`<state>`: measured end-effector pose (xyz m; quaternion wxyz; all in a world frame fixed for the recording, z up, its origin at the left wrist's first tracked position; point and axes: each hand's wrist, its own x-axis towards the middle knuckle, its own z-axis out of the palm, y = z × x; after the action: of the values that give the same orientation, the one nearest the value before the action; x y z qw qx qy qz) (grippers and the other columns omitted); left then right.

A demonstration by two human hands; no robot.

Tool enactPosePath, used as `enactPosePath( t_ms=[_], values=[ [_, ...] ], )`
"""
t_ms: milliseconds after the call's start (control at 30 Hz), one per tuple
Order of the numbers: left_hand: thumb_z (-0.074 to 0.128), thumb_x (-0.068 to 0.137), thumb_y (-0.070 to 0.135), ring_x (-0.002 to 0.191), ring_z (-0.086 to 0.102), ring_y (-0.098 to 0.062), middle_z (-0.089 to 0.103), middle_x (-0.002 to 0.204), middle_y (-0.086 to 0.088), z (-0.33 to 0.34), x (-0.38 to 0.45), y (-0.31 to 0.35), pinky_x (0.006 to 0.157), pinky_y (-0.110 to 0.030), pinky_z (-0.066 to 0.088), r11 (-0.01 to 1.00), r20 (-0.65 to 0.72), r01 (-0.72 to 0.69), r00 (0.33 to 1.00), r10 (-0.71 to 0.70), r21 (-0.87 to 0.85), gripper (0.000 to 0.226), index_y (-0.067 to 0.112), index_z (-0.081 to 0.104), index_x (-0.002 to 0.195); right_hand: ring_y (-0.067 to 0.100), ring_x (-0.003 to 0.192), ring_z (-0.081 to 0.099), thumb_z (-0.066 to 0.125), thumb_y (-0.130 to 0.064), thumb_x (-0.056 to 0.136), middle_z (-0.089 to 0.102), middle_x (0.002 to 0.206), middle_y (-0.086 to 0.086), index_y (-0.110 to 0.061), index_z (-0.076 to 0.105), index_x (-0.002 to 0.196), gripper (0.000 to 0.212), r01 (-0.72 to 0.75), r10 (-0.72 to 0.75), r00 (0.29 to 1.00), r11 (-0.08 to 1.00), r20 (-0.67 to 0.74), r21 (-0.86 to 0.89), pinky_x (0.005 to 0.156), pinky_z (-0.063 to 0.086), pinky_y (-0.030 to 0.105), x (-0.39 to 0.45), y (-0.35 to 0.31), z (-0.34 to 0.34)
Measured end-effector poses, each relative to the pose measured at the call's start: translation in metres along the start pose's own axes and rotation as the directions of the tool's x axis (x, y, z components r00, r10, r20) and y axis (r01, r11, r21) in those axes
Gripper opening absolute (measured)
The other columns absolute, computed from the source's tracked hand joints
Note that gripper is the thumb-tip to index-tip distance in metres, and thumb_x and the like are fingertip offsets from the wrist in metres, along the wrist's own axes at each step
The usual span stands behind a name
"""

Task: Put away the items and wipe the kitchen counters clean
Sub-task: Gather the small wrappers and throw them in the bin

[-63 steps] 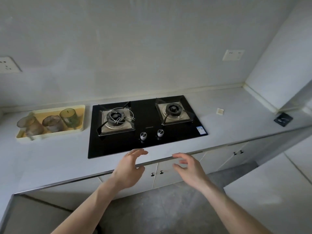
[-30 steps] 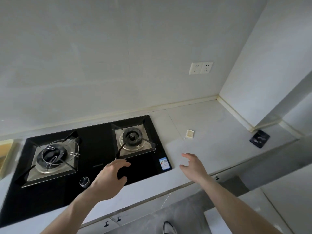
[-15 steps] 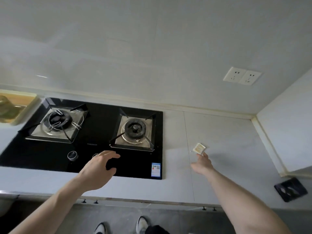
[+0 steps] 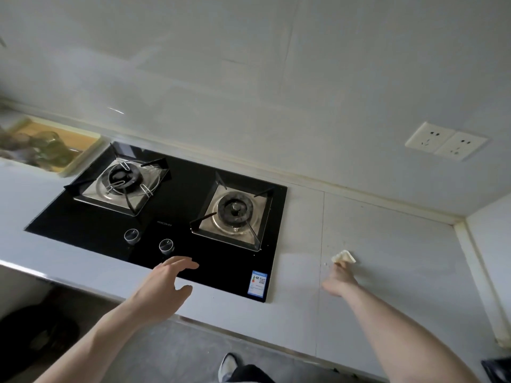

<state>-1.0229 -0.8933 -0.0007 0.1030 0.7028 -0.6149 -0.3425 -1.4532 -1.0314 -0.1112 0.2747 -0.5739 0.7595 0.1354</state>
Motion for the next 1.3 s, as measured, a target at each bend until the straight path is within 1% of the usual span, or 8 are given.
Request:
enactPosePath(
  t_ms=[167,333,467,633,900,1100,1200,1300],
  values=[
    [0.064,0.094,0.023,0.099,0.062,-0.003,0.042,0.152,0.019,-0.007,-0.012,-0.011,0.095,-0.027,0.047,1.0,-0.002,0.024,1.0,-0.024,0.003,0.05,0.039,0.053,0.141,0.026,0.155,0.006,0.047,-0.013,0.088,0.017,0.162,0.014,-0.011,0.026,0.157,0.072,0.013,-0.013,1.0,1.0,-0.017,-0.006,0.118,0.023,0.023,-0.012,0.005,0.006],
    [0.062,0.094,0.022,0.119,0.057,-0.008,0.043,0.153,0.016,-0.009,-0.025,-0.024,0.103,-0.028,0.043,1.0,-0.006,0.014,1.0,-0.014,0.021,0.049,0.035,0.054,0.141,0.028,0.142,0.038,0.053,-0.018,0.088,0.031,0.157,0.011,-0.011,0.035,0.151,0.067,-0.024,0.023,0.999,1.0,-0.035,-0.02,0.105,0.044,0.033,-0.033,-0.005,0.011],
    [0.062,0.093,0.022,0.128,0.052,-0.008,0.044,0.152,0.016,-0.007,-0.036,-0.04,0.106,-0.03,0.046,1.0,0.021,0.005,1.0,-0.005,0.016,0.049,0.037,0.055,0.139,0.023,0.149,0.026,0.048,-0.016,0.087,0.006,0.164,0.01,-0.006,0.034,0.151,0.065,-0.047,0.047,0.999,0.999,-0.022,0.001,0.113,0.037,0.03,-0.048,-0.011,0.028],
    [0.063,0.093,0.024,0.127,0.053,-0.007,0.045,0.15,0.018,-0.016,-0.052,-0.066,0.105,-0.027,0.044,1.0,0.027,-0.012,1.0,0.012,0.021,0.047,0.039,0.055,0.137,0.027,0.141,0.039,0.057,-0.017,0.087,0.025,0.159,0.009,-0.007,0.037,0.15,0.066,-0.115,0.142,0.978,0.978,-0.155,0.173,0.111,0.041,0.037,-0.072,-0.028,0.036],
    [0.061,0.088,0.026,0.136,0.048,-0.006,0.05,0.148,0.015,-0.052,-0.099,-0.132,0.112,-0.026,0.041,0.999,-0.008,0.024,1.0,-0.023,0.025,0.044,0.046,0.055,0.126,0.021,0.139,0.045,0.061,0.002,0.091,0.037,0.154,0.0,-0.005,0.045,0.15,0.061,0.43,-0.249,0.857,0.829,-0.452,0.357,0.113,0.038,0.031,-0.172,-0.15,0.083],
    [0.06,0.087,0.025,0.137,0.046,-0.005,0.05,0.147,0.015,-0.089,-0.169,-0.219,0.114,-0.018,0.033,0.987,-0.099,0.16,0.982,-0.161,-0.013,0.049,0.033,0.061,0.135,0.002,0.138,0.041,0.056,-0.005,0.097,0.029,0.151,-0.018,-0.018,0.033,0.157,0.065,0.68,-0.644,0.73,0.652,-0.229,0.334,0.108,0.042,0.021,-0.268,-0.299,0.143],
    [0.063,0.085,0.025,0.132,0.05,-0.004,0.053,0.141,0.016,-0.107,-0.21,-0.264,0.105,-0.008,0.029,0.971,-0.147,0.231,0.96,-0.237,-0.062,0.048,0.032,0.063,0.133,0.001,0.123,0.05,0.055,-0.009,0.097,0.03,0.143,-0.023,-0.019,0.034,0.157,0.065,0.717,-0.748,0.662,0.612,-0.052,0.332,0.106,0.048,0.027,-0.298,-0.365,0.178],
    [0.062,0.081,0.024,0.13,0.052,-0.005,0.054,0.14,0.016,-0.118,-0.255,-0.311,0.104,-0.012,0.036,0.933,-0.194,0.327,0.916,-0.352,-0.147,0.049,0.032,0.065,0.13,0.001,0.138,0.04,0.057,-0.018,0.096,0.031,0.15,-0.018,-0.02,0.034,0.158,0.066,0.781,-0.823,0.564,0.559,0.071,0.278,0.112,0.044,0.033,-0.327,-0.425,0.211]
  ],
)
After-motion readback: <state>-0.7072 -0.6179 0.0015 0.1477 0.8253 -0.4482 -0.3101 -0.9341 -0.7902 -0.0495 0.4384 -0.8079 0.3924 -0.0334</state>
